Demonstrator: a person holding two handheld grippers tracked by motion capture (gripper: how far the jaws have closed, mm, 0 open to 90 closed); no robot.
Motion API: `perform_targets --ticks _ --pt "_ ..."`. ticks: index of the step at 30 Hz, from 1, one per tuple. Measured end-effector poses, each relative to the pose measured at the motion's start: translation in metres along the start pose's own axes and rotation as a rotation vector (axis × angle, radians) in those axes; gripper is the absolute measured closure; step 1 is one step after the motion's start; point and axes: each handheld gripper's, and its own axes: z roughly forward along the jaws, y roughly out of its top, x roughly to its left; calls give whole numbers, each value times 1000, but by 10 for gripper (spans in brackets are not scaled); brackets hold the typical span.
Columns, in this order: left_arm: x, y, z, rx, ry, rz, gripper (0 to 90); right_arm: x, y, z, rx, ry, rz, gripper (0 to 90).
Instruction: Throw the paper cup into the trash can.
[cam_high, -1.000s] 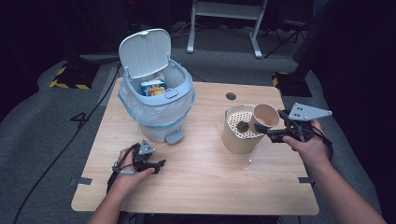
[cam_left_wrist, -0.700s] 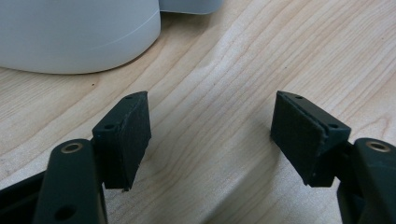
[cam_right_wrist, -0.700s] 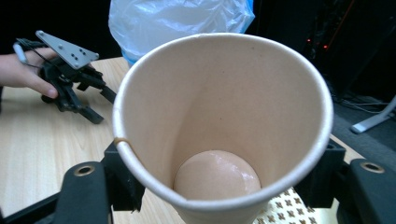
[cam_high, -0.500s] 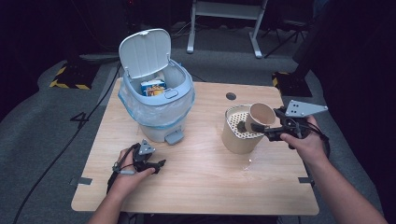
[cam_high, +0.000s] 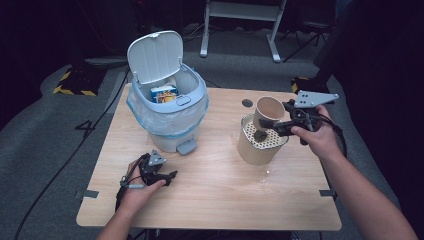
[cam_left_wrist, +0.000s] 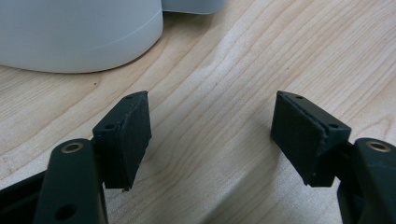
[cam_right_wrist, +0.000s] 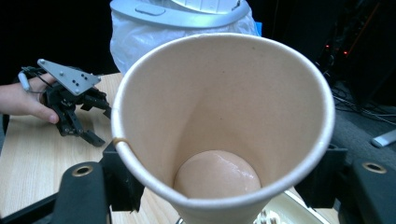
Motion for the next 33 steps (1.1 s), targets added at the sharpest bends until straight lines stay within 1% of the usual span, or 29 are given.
perform_targets --ticks 4,5,10,13,17,21,24,27,29,33 --pt "-1 0 0 -3 11 -3 296 -3 12 9 8 9 -18 307" --pt "-1 0 0 -3 13 -4 297 -4 16 12 13 5 -31 307" --pt "-2 0 0 -3 21 -16 299 -3 32 25 7 19 -53 306" --pt "-2 0 0 -3 22 -17 299 -3 42 34 2 32 -43 306" --pt "-2 0 0 -3 22 -17 299 -6 58 43 -3 41 -52 306" --pt "-2 0 0 -2 22 -20 299 -8 70 47 -12 45 -53 306" --pt "-3 1 1 -4 38 -35 299 -10 78 51 -33 48 -37 306" --pt "-3 2 2 -4 43 -35 297 -11 83 56 -40 51 -25 306" --pt "-3 3 2 -3 45 -34 293 -13 86 61 -47 62 -7 306" --pt "-3 3 3 -3 46 -40 290 -15 94 70 -45 67 -11 306"
